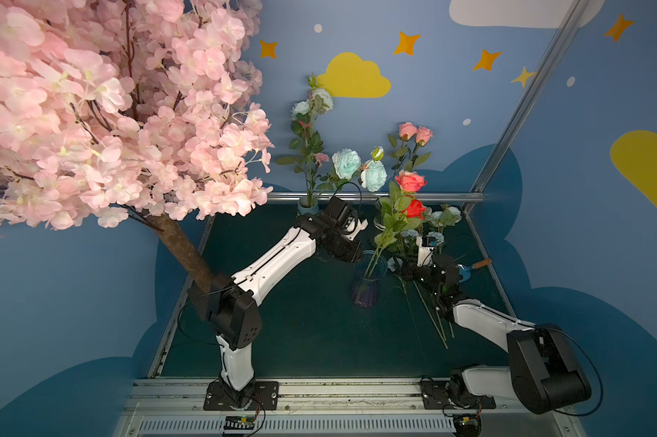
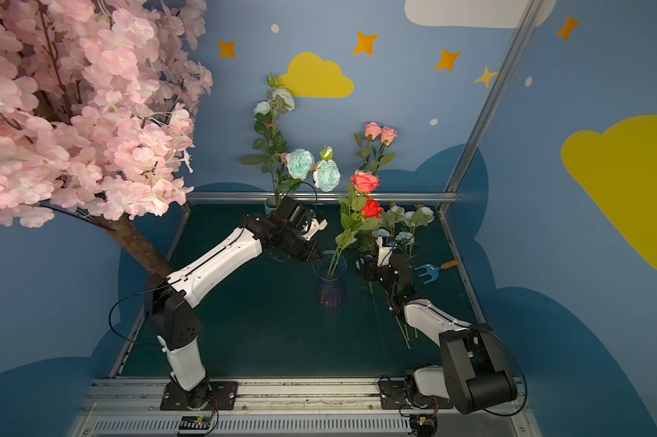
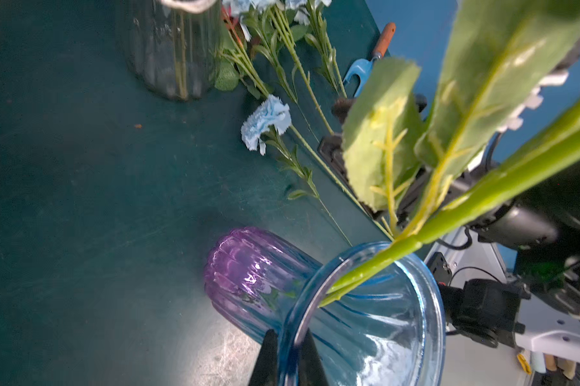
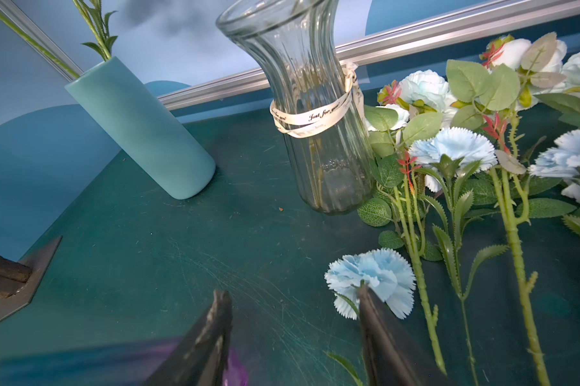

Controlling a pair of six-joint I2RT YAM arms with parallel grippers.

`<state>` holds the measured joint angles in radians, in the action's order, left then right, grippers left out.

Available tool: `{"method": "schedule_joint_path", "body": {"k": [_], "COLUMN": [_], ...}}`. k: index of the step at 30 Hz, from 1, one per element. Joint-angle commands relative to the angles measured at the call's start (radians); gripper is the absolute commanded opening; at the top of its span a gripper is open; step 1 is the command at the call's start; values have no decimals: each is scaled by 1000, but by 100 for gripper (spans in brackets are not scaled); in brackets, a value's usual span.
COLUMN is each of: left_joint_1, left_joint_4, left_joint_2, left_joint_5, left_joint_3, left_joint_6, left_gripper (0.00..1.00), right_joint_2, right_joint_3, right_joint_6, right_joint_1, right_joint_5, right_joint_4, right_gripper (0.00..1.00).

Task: Pick out blue flowers from the vase
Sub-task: Move the vase to the center of the board.

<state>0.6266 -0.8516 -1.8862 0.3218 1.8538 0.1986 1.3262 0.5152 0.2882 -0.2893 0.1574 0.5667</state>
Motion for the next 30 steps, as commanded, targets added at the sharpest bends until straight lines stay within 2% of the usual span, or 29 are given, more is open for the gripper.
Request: {"method": "schedule_joint_path", "body": {"k": [1,5,9,14,21,24,30], "left_joint_1": [-24,-42,-67,-97,-147,-169,-211], "left_joint_4": [27,7,-21,-38,-155,-168,-144], "left_joint_2": [-10,-62,-124,-209,-400,-439,-456], "left_joint_5": [-41,-118,-148,-134,-50,-32,7], "left_joint_3": [110,188,282,418,724,776,780], "left_joint_6": [-30,-36,-42,-36,-8,5,29], "left_gripper": [3,3,3,3,3,3,3], "right_joint_2": [-25,-26,-26,-23,-14,-12,-9], "right_joint_3": [-14,-14,-13,-12,-4,-2,-1], "right_joint_6": [-2,-2,0,2,3,5,8], "right_joint_1": [3,5,5,7,7,8,8], "right_joint_5": [-8,0,6,8,19,21,26], "right_joint_4": [36,38,41,42,36,35,34], "right_gripper": [64,69,70,70,70,70,71]}}
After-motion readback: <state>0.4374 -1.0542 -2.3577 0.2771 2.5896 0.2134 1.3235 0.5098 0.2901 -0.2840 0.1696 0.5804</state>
